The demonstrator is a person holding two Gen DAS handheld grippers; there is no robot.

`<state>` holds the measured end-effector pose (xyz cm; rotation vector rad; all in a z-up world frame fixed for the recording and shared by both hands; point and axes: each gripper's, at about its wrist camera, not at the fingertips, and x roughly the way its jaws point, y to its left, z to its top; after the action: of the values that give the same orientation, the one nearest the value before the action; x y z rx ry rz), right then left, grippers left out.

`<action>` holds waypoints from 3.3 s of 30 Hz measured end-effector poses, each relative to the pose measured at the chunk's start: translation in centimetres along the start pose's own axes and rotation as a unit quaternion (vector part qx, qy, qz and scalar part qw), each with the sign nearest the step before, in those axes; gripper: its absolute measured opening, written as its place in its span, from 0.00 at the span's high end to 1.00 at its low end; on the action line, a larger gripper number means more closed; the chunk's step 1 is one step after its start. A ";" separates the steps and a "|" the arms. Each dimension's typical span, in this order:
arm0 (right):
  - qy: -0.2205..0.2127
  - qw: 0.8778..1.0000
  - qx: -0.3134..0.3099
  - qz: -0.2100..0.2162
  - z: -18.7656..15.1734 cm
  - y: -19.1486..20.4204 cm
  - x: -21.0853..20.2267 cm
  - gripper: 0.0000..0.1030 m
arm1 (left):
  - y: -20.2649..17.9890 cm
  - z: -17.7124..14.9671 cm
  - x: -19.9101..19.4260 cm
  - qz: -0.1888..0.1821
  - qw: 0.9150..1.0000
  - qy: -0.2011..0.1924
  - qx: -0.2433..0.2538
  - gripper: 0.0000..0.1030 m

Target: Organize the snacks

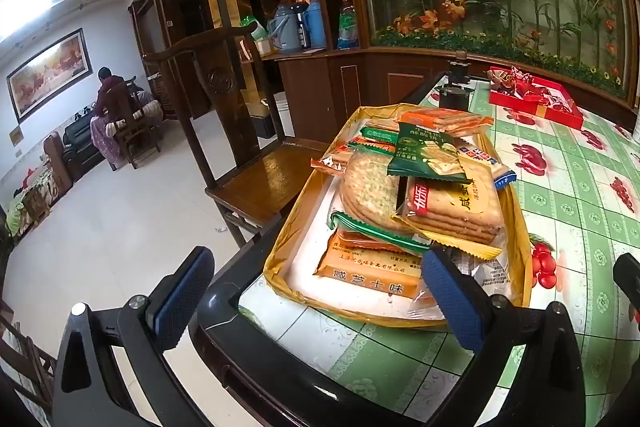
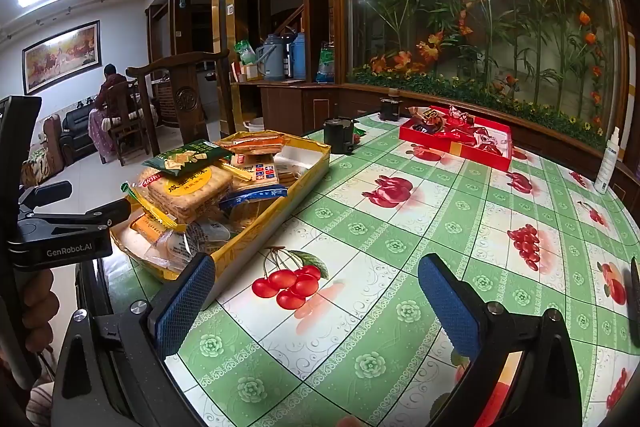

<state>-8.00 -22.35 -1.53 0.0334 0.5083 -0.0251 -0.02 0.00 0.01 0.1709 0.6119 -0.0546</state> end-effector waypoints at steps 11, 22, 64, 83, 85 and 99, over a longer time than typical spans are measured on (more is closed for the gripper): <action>0.001 1.000 0.005 -0.008 -0.1 -0.5 0.0 0.00 | -0.6 0.2 -0.5 -0.007 1.000 -0.006 0.009 0.00; 0.008 0.998 0.032 -0.057 -0.5 -3.1 -0.7 0.00 | -5.0 0.6 -2.6 -0.047 0.998 -0.014 0.048 0.00; 0.196 0.915 0.229 -0.267 -6.3 -18.4 1.2 0.01 | -26.2 -1.0 5.0 -0.253 0.945 0.135 0.157 0.00; 0.196 0.915 0.229 -0.267 -6.2 -18.4 1.2 0.01 | -26.1 -1.0 5.0 -0.253 0.945 0.135 0.157 0.00; 0.196 0.915 0.229 -0.267 -6.2 -18.4 1.2 0.01 | -26.2 -1.0 5.0 -0.253 0.945 0.135 0.157 0.00; 0.196 0.915 0.229 -0.267 -6.2 -18.4 1.2 0.01 | -26.0 -1.0 5.0 -0.253 0.945 0.135 0.157 0.00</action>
<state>-10.59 -40.51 -7.99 0.3647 0.8949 -0.6881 0.84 -25.38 -7.41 0.3305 0.9096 -0.6379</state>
